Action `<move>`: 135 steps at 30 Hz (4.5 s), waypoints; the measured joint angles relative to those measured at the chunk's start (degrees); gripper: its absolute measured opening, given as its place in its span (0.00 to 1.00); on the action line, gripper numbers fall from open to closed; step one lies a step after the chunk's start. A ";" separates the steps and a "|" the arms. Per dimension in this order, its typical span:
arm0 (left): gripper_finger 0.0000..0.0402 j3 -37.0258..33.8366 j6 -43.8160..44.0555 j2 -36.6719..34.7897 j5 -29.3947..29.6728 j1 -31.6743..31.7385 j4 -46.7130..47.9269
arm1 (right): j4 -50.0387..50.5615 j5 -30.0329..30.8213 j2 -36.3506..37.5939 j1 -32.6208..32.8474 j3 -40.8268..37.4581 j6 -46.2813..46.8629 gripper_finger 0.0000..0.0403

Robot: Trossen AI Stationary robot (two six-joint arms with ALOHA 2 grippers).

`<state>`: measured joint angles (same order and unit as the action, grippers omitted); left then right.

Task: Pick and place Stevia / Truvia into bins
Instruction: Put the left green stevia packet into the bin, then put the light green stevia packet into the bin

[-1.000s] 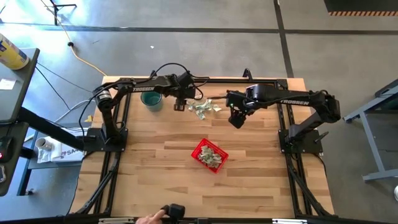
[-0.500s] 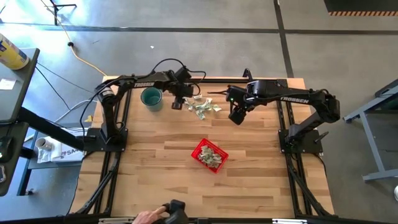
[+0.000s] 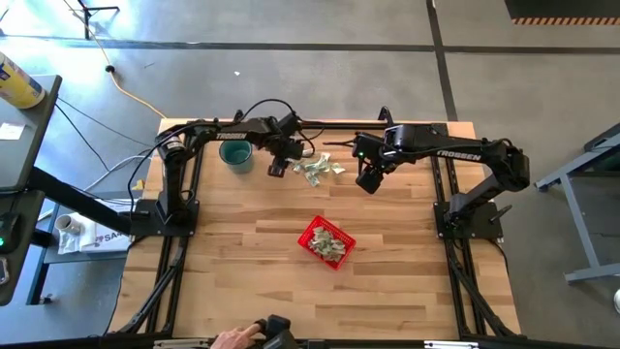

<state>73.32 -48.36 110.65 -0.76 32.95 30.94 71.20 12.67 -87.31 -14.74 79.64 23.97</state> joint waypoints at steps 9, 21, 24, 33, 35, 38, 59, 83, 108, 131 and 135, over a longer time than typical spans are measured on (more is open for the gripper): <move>0.58 0.04 -0.39 1.99 3.28 -0.34 -2.33 | 0.00 0.04 0.00 0.00 0.00 0.11 0.51; 0.23 0.18 -0.92 2.78 2.45 -0.05 -2.23 | -0.35 -0.79 -0.02 0.00 0.02 0.17 0.51; 0.11 1.98 1.22 3.04 3.34 -0.48 1.49 | -0.36 -0.85 -0.02 0.00 0.02 0.17 0.51; 0.10 12.75 19.85 -0.33 -2.26 -6.52 22.42 | -0.38 -0.94 -0.02 0.11 0.01 0.67 0.51; 0.10 13.87 23.29 -2.89 -7.03 -9.42 22.96 | -0.40 -1.04 -0.04 0.39 0.02 1.65 0.51; 0.07 14.14 27.29 -6.32 -12.53 -15.12 21.62 | -0.22 -1.05 -0.04 1.34 0.02 3.39 0.49; 0.21 0.86 37.11 -6.49 -7.54 -40.65 -5.84 | 16.81 5.75 8.33 20.40 0.04 37.60 0.43; 0.44 -15.46 61.49 -35.27 7.32 -34.28 10.91 | -10.25 3.75 -7.92 6.34 0.02 -19.84 0.49; 0.42 -26.36 81.05 -62.45 24.29 -33.69 14.14 | -27.19 -2.76 -26.14 -5.50 0.00 -52.52 0.48; 0.42 -26.36 81.68 -62.13 24.46 -33.66 14.27 | -33.79 -3.92 -28.63 -9.57 0.00 -50.52 0.27; 0.42 -26.36 82.06 -62.13 24.41 -33.69 14.27 | -33.68 -3.91 -28.63 -11.23 0.00 -44.36 0.15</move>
<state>46.96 33.70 48.51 23.65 -0.73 45.21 37.52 8.75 -115.94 -25.97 79.64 -20.39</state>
